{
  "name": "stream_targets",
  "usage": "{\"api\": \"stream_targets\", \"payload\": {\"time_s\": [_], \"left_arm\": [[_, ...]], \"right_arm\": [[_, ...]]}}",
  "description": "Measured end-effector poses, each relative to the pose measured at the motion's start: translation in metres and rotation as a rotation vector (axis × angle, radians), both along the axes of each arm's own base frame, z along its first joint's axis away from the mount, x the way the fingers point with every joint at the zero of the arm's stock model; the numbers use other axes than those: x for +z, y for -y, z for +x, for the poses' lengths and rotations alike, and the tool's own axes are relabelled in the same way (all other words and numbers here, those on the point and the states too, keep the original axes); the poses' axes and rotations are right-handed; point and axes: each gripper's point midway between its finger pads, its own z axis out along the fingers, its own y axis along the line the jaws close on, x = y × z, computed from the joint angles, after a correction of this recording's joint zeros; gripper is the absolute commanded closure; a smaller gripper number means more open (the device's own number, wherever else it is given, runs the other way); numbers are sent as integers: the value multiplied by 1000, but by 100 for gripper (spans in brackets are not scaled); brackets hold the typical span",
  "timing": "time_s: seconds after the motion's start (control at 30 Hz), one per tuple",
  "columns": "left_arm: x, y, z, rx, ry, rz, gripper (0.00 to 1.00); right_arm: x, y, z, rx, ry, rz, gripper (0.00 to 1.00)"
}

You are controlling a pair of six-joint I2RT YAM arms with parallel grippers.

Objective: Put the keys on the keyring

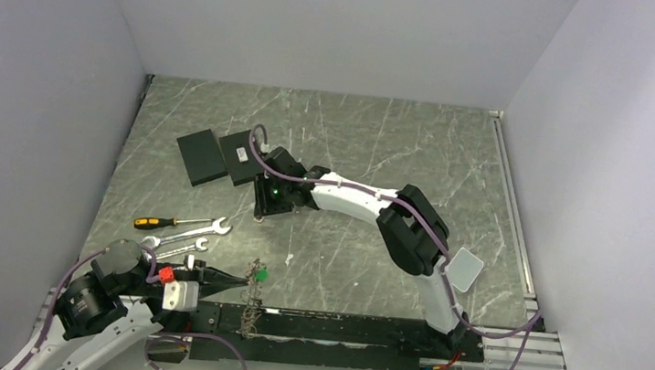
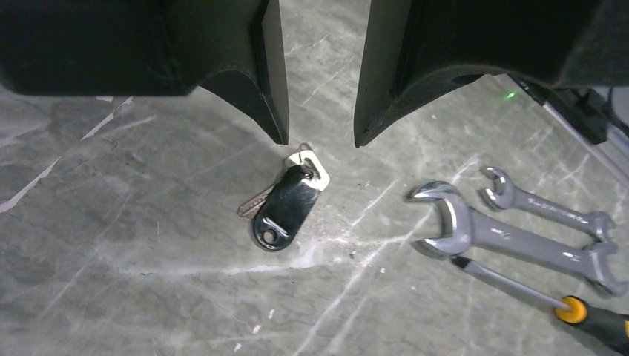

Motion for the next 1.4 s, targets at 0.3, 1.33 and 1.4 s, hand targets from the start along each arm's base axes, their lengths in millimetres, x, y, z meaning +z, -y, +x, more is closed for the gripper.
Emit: {"api": "stream_targets", "payload": {"time_s": [0.3, 1.33, 1.4], "left_arm": [[0, 0, 0, -5, 13, 3, 100], [-4, -1, -1, -13, 23, 17, 100], [-5, -1, -1, -13, 21, 20, 100]], "right_arm": [[-29, 2, -1, -11, -2, -63, 69], [-23, 8, -1, 46, 91, -30, 100], [-13, 15, -4, 67, 122, -27, 100]]}}
